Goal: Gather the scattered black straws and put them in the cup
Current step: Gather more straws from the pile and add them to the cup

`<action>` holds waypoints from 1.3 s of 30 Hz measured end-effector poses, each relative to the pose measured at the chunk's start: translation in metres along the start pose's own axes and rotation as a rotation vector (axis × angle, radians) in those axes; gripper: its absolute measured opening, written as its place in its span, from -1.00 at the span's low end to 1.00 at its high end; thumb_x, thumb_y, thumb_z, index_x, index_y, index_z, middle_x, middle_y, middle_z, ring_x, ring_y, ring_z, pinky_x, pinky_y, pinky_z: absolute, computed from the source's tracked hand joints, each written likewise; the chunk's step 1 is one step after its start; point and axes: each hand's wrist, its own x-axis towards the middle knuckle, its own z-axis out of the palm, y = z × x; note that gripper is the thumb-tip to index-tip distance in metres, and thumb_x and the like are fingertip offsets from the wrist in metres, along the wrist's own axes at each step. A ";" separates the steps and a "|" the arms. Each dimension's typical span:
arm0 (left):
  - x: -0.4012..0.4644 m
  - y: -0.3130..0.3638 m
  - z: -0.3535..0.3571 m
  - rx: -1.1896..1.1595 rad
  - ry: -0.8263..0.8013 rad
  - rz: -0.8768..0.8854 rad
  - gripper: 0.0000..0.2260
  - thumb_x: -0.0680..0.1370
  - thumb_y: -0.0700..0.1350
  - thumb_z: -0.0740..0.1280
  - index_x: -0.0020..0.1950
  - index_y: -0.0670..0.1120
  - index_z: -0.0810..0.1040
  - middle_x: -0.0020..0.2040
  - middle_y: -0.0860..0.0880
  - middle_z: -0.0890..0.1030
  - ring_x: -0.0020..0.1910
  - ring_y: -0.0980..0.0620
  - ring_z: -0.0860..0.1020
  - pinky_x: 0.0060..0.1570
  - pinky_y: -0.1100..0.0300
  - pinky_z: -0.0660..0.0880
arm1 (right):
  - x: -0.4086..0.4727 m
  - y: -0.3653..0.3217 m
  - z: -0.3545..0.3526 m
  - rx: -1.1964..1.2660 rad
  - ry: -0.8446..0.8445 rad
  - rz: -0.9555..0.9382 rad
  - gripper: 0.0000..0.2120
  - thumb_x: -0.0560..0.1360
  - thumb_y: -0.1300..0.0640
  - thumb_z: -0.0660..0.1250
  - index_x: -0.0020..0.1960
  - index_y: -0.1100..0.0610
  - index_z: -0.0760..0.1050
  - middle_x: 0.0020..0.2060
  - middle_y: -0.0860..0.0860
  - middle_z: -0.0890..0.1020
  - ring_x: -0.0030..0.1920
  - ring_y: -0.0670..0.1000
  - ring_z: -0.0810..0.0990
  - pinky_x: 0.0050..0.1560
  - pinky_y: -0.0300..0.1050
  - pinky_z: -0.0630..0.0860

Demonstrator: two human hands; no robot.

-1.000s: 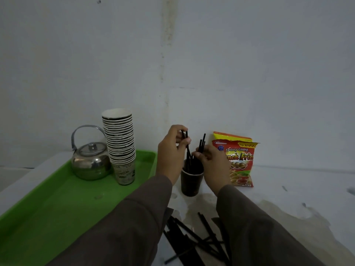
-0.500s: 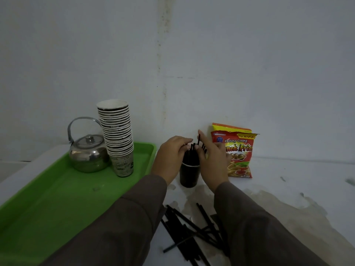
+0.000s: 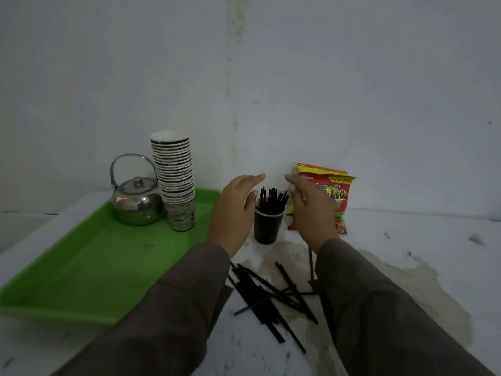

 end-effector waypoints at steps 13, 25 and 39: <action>-0.143 0.002 0.001 0.264 -0.417 -0.050 -0.75 0.58 -0.09 0.18 0.23 -0.01 0.49 0.21 0.01 0.54 0.20 0.02 0.43 0.20 0.22 0.29 | -0.137 0.038 -0.023 -0.267 -0.327 -0.078 -0.75 0.47 0.15 0.31 0.14 0.02 0.55 0.09 -0.03 0.62 0.07 0.01 0.43 0.04 -0.19 0.33; -0.140 -0.016 -0.006 0.252 -0.442 -0.073 -0.52 0.41 -0.46 0.14 0.22 -0.08 0.50 0.20 -0.09 0.55 0.20 -0.04 0.46 0.21 0.24 0.27 | -0.151 0.020 -0.008 -0.560 -0.389 -0.388 -0.71 0.40 0.22 0.34 0.11 0.04 0.57 -0.08 0.01 0.67 0.08 0.12 0.55 0.04 0.05 0.40; -0.139 -0.016 -0.006 0.146 -0.463 -0.127 -0.54 0.50 -0.45 0.07 0.31 -0.10 0.42 0.28 -0.12 0.49 0.27 -0.04 0.41 0.23 0.37 0.21 | -0.136 0.039 -0.026 -0.433 -0.340 -0.138 -0.58 0.42 0.37 0.24 0.16 -0.03 0.48 0.07 -0.03 0.52 0.15 0.01 0.37 0.08 -0.15 0.11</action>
